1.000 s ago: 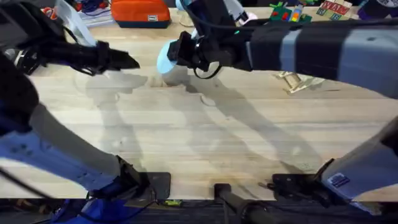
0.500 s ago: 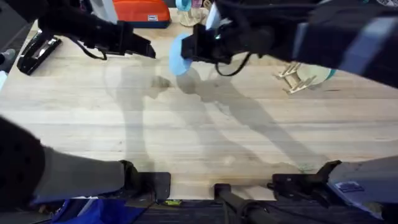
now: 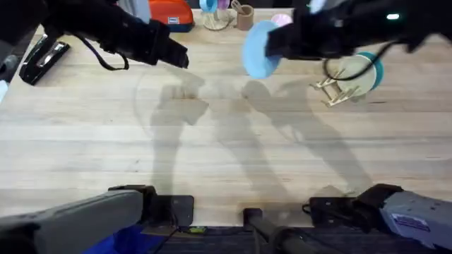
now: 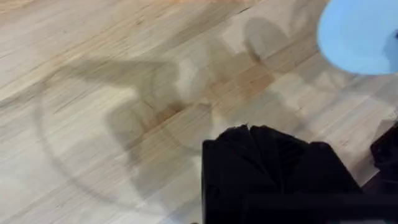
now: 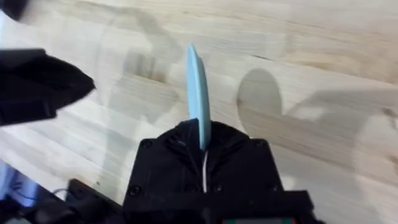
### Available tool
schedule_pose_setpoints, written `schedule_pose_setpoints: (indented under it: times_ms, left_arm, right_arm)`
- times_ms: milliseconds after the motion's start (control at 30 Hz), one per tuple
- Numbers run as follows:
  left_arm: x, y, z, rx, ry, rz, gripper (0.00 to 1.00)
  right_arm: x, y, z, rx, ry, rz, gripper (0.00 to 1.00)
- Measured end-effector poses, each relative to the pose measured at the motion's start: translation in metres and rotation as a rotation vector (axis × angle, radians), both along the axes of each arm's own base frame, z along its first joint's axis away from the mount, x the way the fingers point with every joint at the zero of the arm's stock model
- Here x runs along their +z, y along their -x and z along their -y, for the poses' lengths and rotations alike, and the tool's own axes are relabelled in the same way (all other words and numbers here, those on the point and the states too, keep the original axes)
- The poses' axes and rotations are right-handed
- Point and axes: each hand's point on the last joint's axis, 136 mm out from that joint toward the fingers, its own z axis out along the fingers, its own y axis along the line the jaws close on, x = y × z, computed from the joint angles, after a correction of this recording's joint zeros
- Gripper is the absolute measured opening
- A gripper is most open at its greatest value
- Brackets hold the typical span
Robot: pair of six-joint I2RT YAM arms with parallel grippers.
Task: Pick up the plates from the table one by one and place each into a slot on the dish rack.
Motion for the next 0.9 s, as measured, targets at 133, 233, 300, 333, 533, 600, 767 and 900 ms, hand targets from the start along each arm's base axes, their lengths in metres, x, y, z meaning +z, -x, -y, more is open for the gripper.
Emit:
schedule_pose_setpoints:
  times_ms: [133, 233, 300, 333, 533, 600, 767, 900]
  left_arm:
    - [0.008, 0.008, 0.010, -0.014, -0.019, 0.020, 0.041]
    - [0.012, 0.018, 0.018, -0.032, -0.031, 0.020, 0.041]
    - [0.015, 0.025, 0.025, -0.053, -0.033, 0.024, 0.041]
    - [0.017, 0.028, 0.028, -0.063, -0.034, 0.026, 0.041]
    - [0.023, 0.039, 0.043, -0.103, -0.025, 0.035, 0.042]
    - [0.023, 0.039, 0.043, -0.100, -0.026, 0.034, 0.135]
    - [0.022, 0.039, 0.042, -0.095, -0.030, 0.033, 0.886]
    - [0.022, 0.038, 0.041, -0.088, -0.033, 0.031, 0.994]
  right_arm:
    - [0.008, 0.017, 0.026, 0.027, 0.060, 0.017, 0.030]
    - [0.012, 0.030, 0.042, 0.056, 0.106, 0.028, 0.030]
    - [0.015, 0.038, 0.051, 0.073, 0.131, 0.039, 0.030]
    - [0.016, 0.041, 0.055, 0.080, 0.142, 0.045, 0.030]
    - [0.018, 0.062, 0.088, 0.094, 0.236, 0.022, 0.030]
    - [0.022, 0.064, 0.096, 0.092, 0.268, 0.025, 0.030]
    - [0.036, 0.066, 0.108, 0.101, 0.343, 0.062, 0.030]
    - [0.047, 0.066, 0.117, 0.098, 0.394, 0.091, 0.030]
